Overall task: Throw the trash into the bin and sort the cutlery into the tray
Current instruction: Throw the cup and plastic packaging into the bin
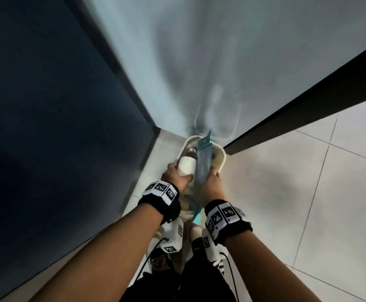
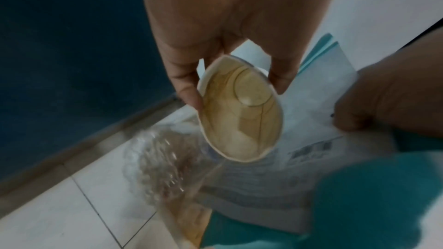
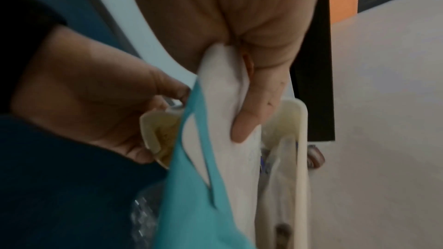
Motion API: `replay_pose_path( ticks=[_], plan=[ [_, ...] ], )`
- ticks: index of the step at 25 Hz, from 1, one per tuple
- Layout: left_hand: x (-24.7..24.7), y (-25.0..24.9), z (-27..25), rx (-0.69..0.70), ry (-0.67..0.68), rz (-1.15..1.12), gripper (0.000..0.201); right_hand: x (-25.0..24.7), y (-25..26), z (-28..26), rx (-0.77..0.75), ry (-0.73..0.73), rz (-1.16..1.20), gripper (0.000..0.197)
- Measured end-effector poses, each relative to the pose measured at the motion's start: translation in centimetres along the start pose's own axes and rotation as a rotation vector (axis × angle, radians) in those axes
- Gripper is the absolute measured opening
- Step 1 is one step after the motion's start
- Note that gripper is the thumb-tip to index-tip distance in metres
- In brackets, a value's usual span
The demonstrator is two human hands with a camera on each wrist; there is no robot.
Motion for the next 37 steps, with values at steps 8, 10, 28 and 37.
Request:
replay_pose_path(
  ticks=[8, 10, 28, 37],
  plan=[
    [3.1, -2.6, 5.8, 0.131, 0.004, 0.109, 0.058, 2.2, -5.6, 5.7, 0.064, 0.037, -0.131, 0.092],
    [2.1, -2.4, 5.7, 0.110, 0.001, 0.107, 0.053, 0.1, -5.4, 5.4, 0.082, -0.015, -0.132, 0.075],
    [-33.1, -21.6, -31.8, 0.164, -0.148, -0.502, 0.023, -17.4, 33.8, -27.3, -0.735, 0.175, -0.680, 0.035],
    [-54.0, -17.3, -53.6, 0.257, -0.593, -0.595, 0.025, -11.5, 50.9, -46.6, -1.231, 0.441, -0.663, 0.028]
  ],
)
Point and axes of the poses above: each hand's wrist, its own z-axis towards the middle knuckle, its own x-axis out of the palm, y = z × x, the point moved 8 cm from there along z, towards the middle knuckle, and after that the axes turned 4 degrees about x, right-handed, at the moved point
